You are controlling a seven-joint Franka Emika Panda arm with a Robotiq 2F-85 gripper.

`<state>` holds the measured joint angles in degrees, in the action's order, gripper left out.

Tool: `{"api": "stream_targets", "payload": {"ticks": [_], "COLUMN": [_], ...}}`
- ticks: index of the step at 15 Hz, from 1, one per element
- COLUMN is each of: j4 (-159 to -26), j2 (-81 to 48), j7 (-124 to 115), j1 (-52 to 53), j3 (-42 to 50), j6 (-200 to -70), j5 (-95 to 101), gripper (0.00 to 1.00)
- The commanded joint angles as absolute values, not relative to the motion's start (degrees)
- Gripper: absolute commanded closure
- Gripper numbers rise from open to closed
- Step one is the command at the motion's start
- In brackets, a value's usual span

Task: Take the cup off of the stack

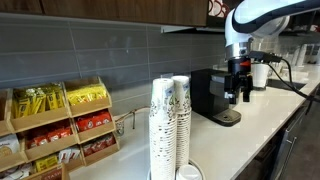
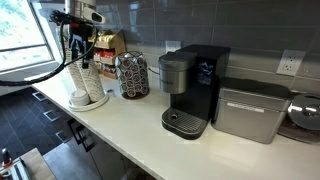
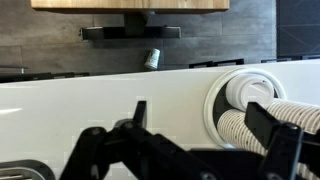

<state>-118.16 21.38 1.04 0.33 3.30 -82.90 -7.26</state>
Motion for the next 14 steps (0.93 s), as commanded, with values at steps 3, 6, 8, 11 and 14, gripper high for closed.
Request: {"api": "stream_targets", "payload": {"ticks": [3, 6, 8, 11, 14], "j4": [-114.1, -110.7, -108.9, -106.5, -105.9], "j2": [25.0, 27.0, 28.3, 29.6, 29.4], "j7": [1.2, 2.2, 3.8, 6.1, 5.0], "j1": [2.1, 3.6, 5.0, 7.4, 7.6], "j3": [-0.8, -2.8, -4.1, -6.1, -6.7], "j6": [-80.2, -78.6, -78.5, -79.2, -79.8], "j5": [-8.3, -8.0, -7.8, -8.1, -7.7], "gripper": [0.00, 0.00, 0.00, 0.00, 0.00]}}
